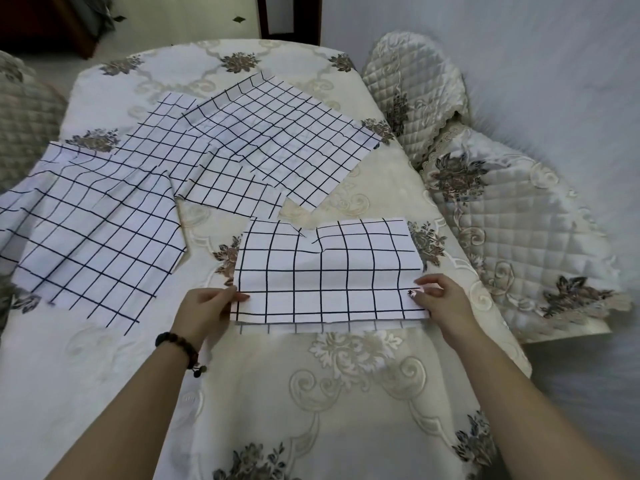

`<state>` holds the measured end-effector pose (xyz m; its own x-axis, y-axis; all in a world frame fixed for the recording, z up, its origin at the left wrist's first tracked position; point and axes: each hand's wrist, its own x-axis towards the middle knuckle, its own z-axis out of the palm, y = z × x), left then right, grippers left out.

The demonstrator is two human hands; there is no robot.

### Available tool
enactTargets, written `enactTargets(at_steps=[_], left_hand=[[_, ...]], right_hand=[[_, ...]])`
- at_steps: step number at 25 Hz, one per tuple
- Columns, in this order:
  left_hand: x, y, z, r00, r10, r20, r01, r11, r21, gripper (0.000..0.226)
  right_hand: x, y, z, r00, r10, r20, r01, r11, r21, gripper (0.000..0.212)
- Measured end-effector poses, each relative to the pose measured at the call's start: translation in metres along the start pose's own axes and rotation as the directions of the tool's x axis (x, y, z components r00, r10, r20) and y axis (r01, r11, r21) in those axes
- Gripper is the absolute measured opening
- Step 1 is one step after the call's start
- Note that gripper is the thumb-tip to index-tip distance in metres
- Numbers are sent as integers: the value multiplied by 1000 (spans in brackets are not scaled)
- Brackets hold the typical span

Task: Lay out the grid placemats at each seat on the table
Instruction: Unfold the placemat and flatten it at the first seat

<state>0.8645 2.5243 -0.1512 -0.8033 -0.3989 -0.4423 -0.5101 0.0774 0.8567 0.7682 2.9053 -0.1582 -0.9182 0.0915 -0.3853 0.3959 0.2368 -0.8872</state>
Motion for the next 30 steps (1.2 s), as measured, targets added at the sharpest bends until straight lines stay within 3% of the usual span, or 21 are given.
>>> enactTargets(at_steps=[6, 10, 13, 18, 20, 28, 30], left_hand=[[-10, 4, 2, 995, -102, -5, 102, 994, -39, 32], [23, 31, -14, 979, -18, -203, 23, 1000, 19, 18], [67, 61, -6, 987, -11, -161, 29, 994, 109, 17], [109, 90, 29, 990, -23, -141, 62, 956, 285, 29], [117, 89, 34, 991, -44, -126, 80, 950, 301, 30], [131, 84, 46, 987, 14, -159, 29, 962, 270, 24], [135, 81, 41, 982, 1, -188, 47, 967, 252, 25]], right_hand=[[-1, 9, 2, 992, 29, -121, -57, 970, -237, 31], [23, -11, -2, 963, -12, -268, -41, 981, -192, 37], [60, -46, 9, 973, -28, -230, -14, 983, -181, 16], [120, -70, 34, 987, 33, -156, -73, 963, -260, 28], [131, -66, 38, 989, 58, -137, -93, 961, -260, 39], [147, -61, 40, 978, 51, -202, -113, 945, -307, 8], [153, -55, 35, 975, 47, -216, -122, 930, -346, 18]])
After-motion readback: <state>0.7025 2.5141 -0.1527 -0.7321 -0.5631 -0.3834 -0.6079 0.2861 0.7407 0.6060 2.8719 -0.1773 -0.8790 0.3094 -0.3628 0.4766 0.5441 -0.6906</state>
